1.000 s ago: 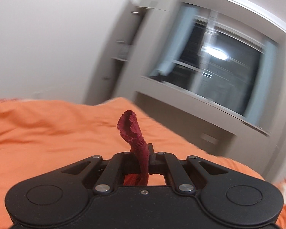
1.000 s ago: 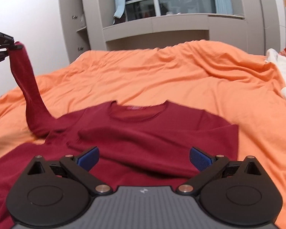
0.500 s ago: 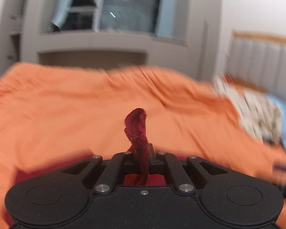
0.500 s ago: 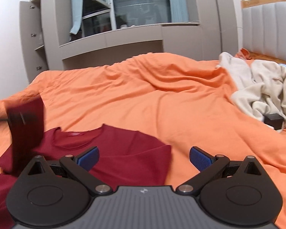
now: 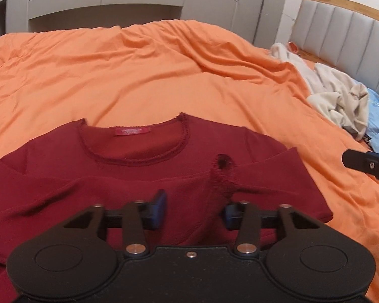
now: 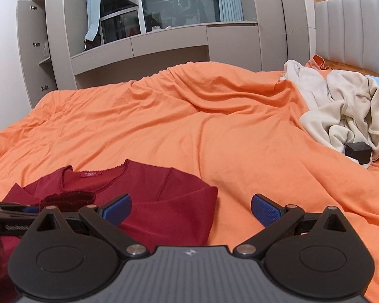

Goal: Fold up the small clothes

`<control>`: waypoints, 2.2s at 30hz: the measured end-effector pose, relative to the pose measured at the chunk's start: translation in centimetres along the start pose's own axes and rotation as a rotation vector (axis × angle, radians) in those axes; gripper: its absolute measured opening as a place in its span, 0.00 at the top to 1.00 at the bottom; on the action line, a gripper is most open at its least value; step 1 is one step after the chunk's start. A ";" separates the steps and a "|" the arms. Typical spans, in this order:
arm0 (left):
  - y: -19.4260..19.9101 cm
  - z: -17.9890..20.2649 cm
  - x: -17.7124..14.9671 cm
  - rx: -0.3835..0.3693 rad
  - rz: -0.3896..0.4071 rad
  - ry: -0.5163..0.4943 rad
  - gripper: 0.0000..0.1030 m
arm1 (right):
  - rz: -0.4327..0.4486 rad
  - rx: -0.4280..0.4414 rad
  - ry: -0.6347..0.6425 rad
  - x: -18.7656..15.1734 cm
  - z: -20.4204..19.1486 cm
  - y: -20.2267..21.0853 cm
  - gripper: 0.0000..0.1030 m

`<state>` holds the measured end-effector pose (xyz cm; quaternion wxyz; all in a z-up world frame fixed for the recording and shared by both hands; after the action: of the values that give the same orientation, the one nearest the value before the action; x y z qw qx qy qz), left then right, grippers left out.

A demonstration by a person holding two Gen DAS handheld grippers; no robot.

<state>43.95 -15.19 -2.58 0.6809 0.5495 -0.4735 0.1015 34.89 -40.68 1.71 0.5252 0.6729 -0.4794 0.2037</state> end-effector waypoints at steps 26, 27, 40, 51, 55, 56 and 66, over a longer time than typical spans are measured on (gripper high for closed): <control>11.6 -15.1 -6.0 0.425 -0.055 0.062 0.01 | -0.056 0.169 0.091 -5.4 -7.1 -2.2 0.00; 12.0 -16.4 -6.4 0.440 -0.064 0.085 0.01 | -0.055 0.174 0.110 -5.6 -7.6 -2.4 0.00; 10.8 -22.2 -11.4 0.411 -0.220 0.138 0.03 | -0.075 0.114 0.263 -8.7 -10.5 -4.3 0.00; 9.9 -22.1 -10.4 0.503 -0.170 0.111 0.12 | -0.090 0.091 0.278 -9.2 -10.4 -5.1 0.00; 10.3 -23.0 -10.8 0.535 -0.171 0.189 0.18 | -0.098 0.081 0.287 -9.3 -10.5 -5.3 0.00; 10.3 -23.1 -10.8 0.543 -0.176 0.202 0.18 | -0.102 0.075 0.291 -9.4 -10.5 -5.4 0.00; 11.8 -20.8 -10.6 0.491 -0.198 0.117 0.11 | -0.074 0.067 0.316 -9.1 -10.7 -5.0 0.00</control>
<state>41.63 10.87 -1.82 0.5600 0.7351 -0.3383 0.1778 37.44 -27.12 -4.02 0.5786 0.6668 -0.3587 0.3033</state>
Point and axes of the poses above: each gripper's, at about its wrist camera, not at the fingertips, and y roughly against the way its jaws point, z to its right, x to its top, the point moved 4 cm from there along -y, roughly the way its jaws point, and after that the axes turned 14 degrees about -y, right-handed, at the moved point
